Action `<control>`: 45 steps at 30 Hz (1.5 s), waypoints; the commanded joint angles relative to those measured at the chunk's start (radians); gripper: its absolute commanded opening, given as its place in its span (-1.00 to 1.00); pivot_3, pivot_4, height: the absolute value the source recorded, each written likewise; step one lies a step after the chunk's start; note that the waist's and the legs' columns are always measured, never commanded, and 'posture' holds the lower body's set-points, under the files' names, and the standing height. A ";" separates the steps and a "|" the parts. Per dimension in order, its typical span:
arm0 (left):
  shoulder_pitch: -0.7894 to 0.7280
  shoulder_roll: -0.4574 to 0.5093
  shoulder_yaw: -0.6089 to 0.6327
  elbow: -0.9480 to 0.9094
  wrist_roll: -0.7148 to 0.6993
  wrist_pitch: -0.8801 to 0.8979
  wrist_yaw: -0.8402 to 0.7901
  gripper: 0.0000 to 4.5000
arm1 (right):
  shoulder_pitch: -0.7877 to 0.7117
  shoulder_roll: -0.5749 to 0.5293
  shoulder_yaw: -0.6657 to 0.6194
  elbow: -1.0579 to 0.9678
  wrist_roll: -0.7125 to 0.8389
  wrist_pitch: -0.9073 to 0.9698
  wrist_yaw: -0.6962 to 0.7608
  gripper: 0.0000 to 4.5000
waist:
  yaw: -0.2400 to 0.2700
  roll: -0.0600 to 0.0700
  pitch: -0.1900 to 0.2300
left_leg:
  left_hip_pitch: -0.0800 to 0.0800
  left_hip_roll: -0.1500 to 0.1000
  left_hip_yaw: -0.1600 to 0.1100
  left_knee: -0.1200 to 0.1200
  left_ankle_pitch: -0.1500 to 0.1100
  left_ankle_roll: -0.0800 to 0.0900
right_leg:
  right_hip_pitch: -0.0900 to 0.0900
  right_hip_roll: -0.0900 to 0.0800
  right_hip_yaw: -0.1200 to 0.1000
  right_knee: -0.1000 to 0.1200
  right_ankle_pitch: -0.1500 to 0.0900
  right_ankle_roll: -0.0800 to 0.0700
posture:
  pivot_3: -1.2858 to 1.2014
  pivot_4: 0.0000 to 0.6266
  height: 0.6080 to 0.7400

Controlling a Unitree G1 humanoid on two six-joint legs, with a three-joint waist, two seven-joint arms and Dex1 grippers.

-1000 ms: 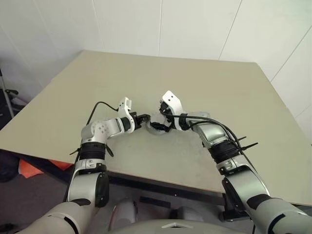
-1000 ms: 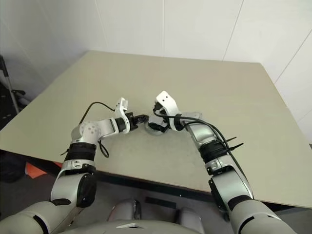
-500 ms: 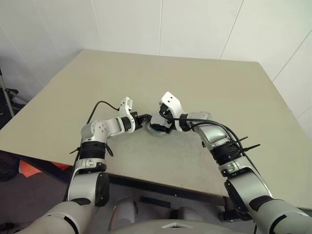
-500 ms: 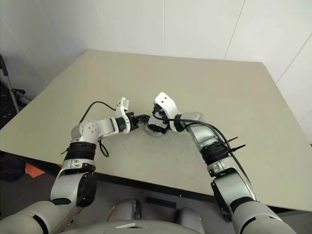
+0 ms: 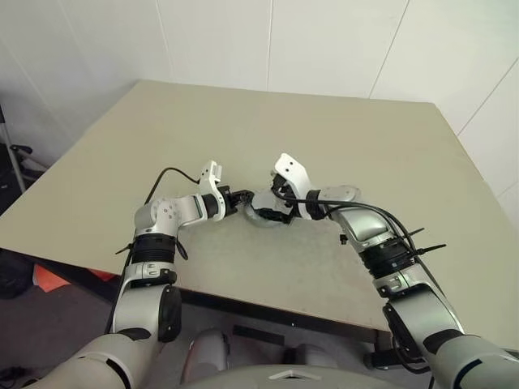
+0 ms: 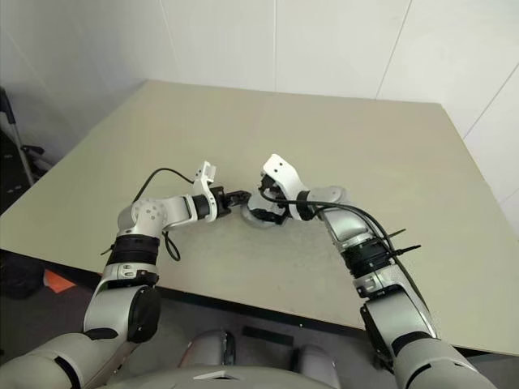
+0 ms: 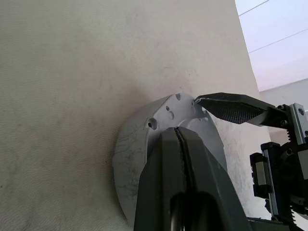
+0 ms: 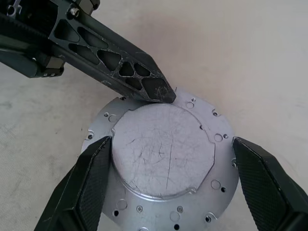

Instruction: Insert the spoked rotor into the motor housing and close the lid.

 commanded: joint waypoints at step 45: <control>0.015 -0.001 -0.034 0.015 0.027 -0.022 -0.012 -1.00 | -0.146 -0.185 -0.374 0.086 0.256 0.577 -0.084 0.99 | 0.016 0.000 0.000 | -0.002 0.001 0.000 0.004 0.000 0.000 | -0.002 0.000 -0.001 0.003 0.000 0.000 | 0.03 -1.00 1.00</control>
